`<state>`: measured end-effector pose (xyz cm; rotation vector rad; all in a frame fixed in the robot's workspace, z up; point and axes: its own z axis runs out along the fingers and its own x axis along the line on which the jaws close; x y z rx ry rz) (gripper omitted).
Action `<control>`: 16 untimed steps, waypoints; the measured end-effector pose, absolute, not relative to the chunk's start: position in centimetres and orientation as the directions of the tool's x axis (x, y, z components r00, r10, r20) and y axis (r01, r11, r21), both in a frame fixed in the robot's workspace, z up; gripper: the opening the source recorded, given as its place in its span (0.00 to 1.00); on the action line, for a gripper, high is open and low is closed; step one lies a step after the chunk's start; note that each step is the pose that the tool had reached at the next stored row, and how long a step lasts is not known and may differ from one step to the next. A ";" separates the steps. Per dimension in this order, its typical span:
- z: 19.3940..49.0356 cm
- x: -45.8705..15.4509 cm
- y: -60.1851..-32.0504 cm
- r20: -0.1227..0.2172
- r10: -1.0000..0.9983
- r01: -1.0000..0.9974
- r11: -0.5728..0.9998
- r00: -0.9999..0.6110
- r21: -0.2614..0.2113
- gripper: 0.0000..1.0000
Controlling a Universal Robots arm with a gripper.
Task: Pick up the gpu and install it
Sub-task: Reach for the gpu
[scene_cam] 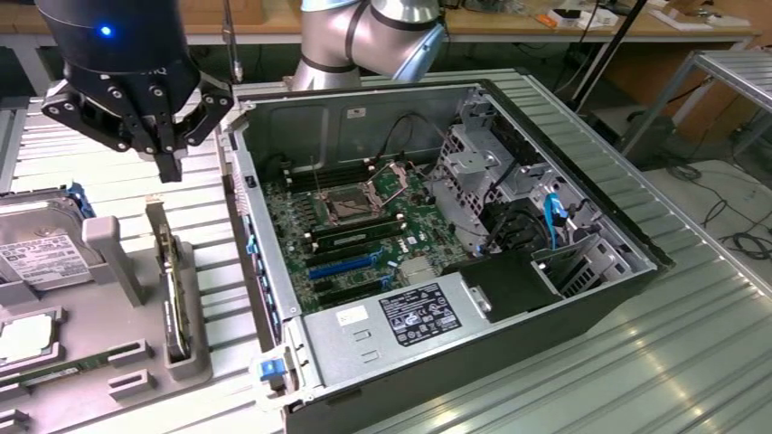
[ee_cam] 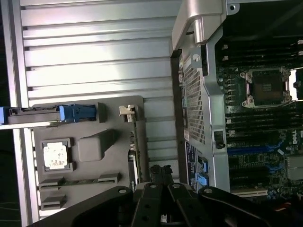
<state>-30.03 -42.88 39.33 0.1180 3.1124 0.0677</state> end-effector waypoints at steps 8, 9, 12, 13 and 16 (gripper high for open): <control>39.3 -31.3 -43.7 -0.024 0.076 0.075 0.996 -0.997 0.044 0.11; 39.3 -31.5 -43.8 -0.024 0.076 0.075 0.996 -0.997 0.044 0.11; 39.3 -31.7 -44.2 -0.024 0.076 0.075 0.996 -0.997 0.044 0.11; 39.3 -31.7 -44.2 -0.024 0.076 0.075 0.996 -0.997 0.044 0.11; 39.3 -31.7 -44.3 -0.024 0.076 0.075 0.996 -0.997 0.044 0.11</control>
